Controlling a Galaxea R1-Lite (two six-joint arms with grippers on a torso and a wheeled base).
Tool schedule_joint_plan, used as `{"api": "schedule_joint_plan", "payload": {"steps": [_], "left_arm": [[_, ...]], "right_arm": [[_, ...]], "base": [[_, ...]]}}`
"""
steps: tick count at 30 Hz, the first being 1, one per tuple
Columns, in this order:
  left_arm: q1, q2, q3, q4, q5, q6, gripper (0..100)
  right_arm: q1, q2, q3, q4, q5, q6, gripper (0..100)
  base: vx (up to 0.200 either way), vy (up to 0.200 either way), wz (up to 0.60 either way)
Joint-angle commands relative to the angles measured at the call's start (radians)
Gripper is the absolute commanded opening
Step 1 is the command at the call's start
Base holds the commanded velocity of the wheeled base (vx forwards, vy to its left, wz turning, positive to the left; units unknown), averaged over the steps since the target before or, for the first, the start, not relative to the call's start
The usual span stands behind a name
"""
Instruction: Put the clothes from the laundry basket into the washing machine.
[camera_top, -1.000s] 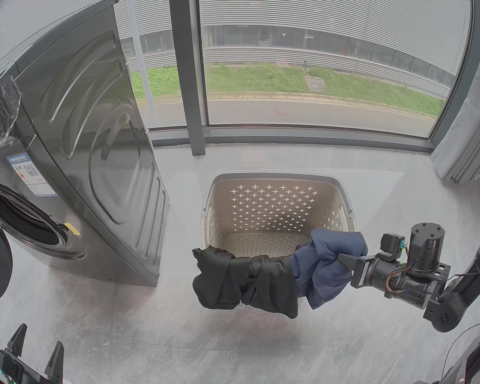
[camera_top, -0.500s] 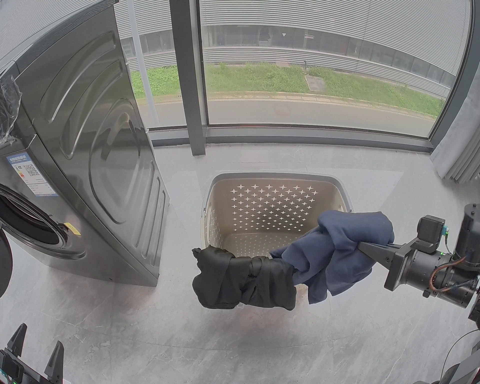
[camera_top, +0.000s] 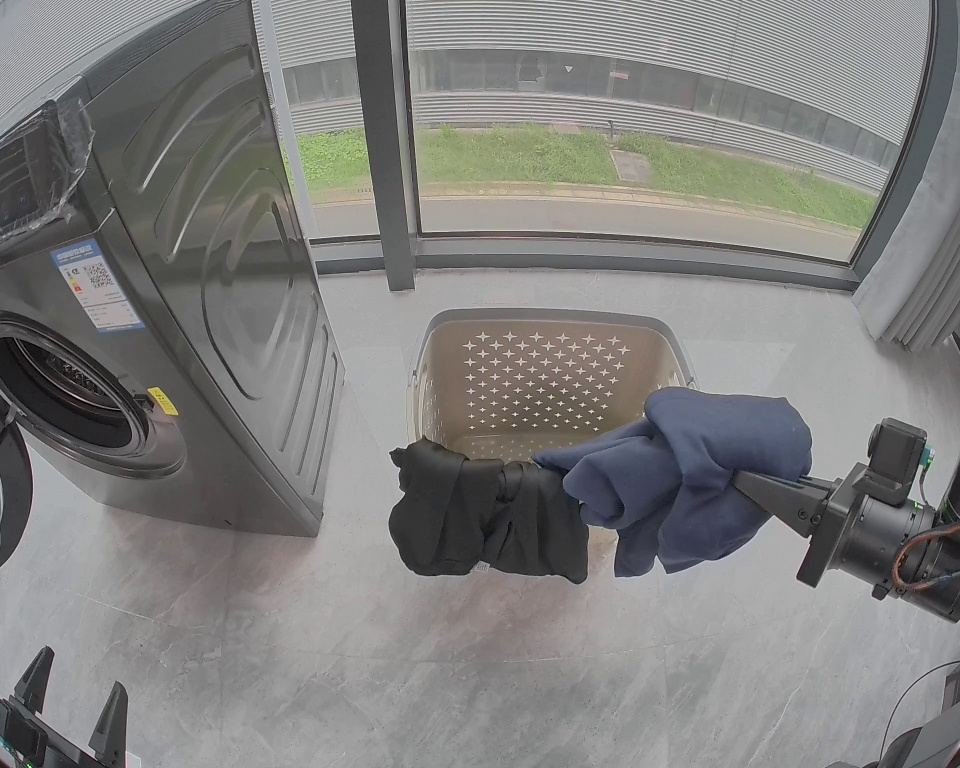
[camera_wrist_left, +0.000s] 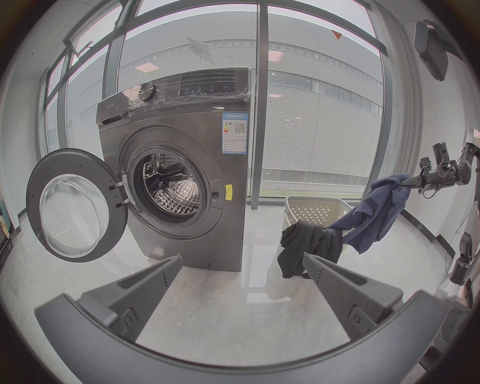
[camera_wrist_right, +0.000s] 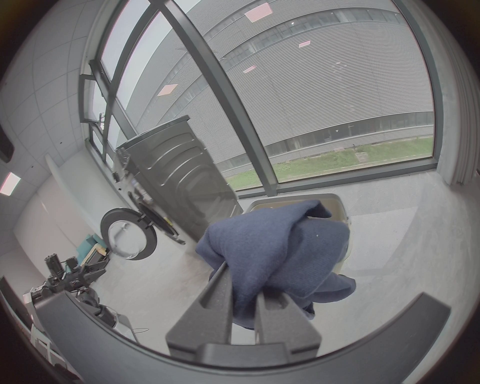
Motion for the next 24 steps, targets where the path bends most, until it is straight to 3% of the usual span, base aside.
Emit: {"api": "schedule_joint_plan", "payload": {"steps": [1,5,24], "left_arm": [[0.000,-0.006,0.013,0.000,0.000,0.000,100],[0.000,-0.006,0.013,0.000,0.000,0.000,100],[0.000,-0.006,0.013,0.000,0.000,-0.002,100]], "right_arm": [[0.029,-0.023,0.019,0.002,0.003,-0.001,0],[0.043,-0.023,0.041,0.000,0.015,-0.019,0],[0.075,-0.021,0.038,-0.013,0.039,-0.018,0]], "base": [[0.000,0.000,0.00],[0.000,0.000,0.00],[0.000,0.200,0.00]]}}
